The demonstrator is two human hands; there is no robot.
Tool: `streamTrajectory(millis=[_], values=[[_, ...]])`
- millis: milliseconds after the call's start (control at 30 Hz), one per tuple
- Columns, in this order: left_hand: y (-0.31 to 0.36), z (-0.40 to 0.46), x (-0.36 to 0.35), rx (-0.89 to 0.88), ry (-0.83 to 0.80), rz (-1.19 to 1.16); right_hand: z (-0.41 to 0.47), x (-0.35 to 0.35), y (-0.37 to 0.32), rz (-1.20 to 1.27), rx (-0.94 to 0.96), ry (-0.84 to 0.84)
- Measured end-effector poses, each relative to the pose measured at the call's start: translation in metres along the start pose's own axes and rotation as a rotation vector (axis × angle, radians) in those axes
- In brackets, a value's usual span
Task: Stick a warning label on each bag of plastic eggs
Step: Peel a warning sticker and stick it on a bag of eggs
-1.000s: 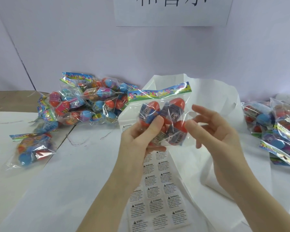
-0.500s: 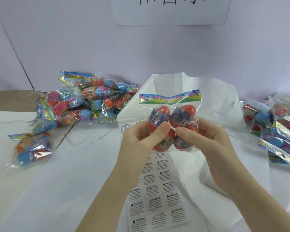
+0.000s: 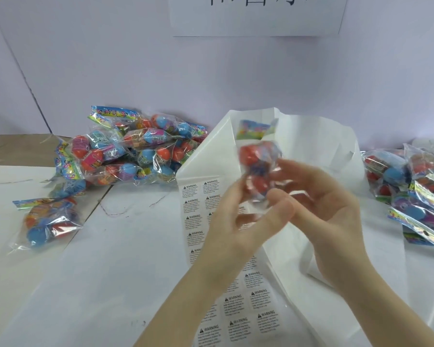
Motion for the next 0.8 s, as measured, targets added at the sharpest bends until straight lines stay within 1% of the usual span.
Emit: streamTrajectory(millis=[67,100,133,200,267,333,400,500,567,800], values=[[0.002,0.002,0.004,0.000,0.031,-0.141,-0.002,-0.003,-0.003,0.172,-0.002,-0.177],[0.004,0.003,0.008,0.008,0.064,-0.183,-0.002,-0.002,-0.004,0.237,-0.010,-0.206],[0.005,0.005,0.011,0.026,0.092,-0.219,-0.001,0.000,-0.005,0.277,-0.028,-0.185],[0.006,0.007,0.015,0.086,0.135,-0.338,0.001,0.007,-0.002,0.284,-0.073,-0.046],[0.008,0.007,0.019,0.119,0.186,-0.433,0.004,0.012,0.000,0.139,-0.083,0.118],[0.010,0.007,0.022,0.114,0.220,-0.426,0.005,0.011,0.000,0.048,-0.095,0.142],[0.011,0.008,0.021,0.103,0.235,-0.385,0.005,0.007,0.000,0.062,-0.120,0.076],[0.014,0.008,0.020,0.087,0.228,-0.337,0.004,0.004,-0.002,0.063,-0.095,0.019],[0.014,0.008,0.020,0.076,0.222,-0.327,0.003,0.006,-0.004,0.076,-0.069,0.045],[0.014,0.008,0.019,0.071,0.204,-0.281,0.004,0.006,-0.004,-0.012,-0.018,0.110]])
Point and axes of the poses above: each hand's wrist, its own z-axis towards the middle knuckle, its own x-axis out of the back of the hand, y = z × x, the point moved 3 cm from there along z, towards the middle knuckle, and after that the axes turned 9 degrees about -z, right-handed, at the moved point
